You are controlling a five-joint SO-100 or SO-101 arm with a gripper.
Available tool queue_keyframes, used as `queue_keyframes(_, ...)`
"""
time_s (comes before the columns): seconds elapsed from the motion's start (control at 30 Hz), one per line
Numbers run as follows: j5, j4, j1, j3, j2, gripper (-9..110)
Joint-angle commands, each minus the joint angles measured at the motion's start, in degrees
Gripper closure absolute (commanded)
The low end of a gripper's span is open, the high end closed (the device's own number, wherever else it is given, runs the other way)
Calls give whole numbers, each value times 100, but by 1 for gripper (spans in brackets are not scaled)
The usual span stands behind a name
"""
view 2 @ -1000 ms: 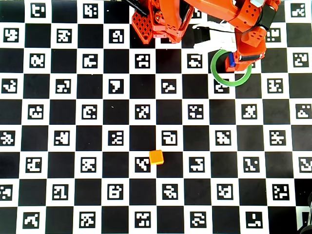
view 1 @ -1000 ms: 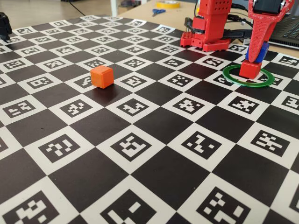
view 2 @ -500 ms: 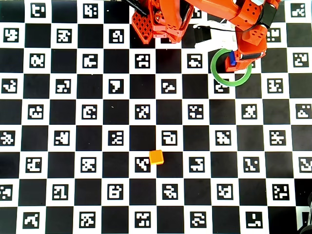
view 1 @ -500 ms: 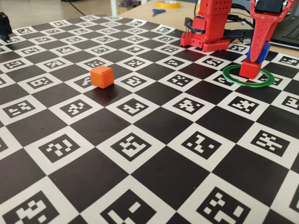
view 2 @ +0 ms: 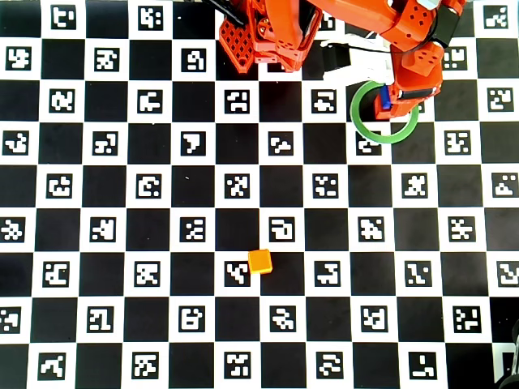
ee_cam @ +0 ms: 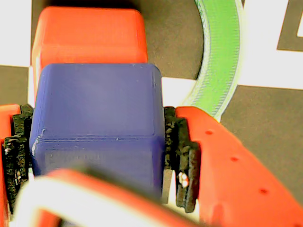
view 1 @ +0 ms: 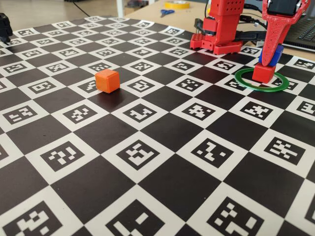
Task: Grab the red cube then put it in the green circle then put the blue cube on top and finally the orange cube on top
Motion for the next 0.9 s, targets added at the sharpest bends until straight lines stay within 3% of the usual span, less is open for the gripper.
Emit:
queue_keyframes(0.0,70,-35,44,-35,88,77)
queue_keyframes(0.17,79,-35,44,-26,88,72)
queue_keyframes(0.5,158,35,9,-26,97,49)
queue_keyframes(0.87,0,255,-9,-26,105,45)
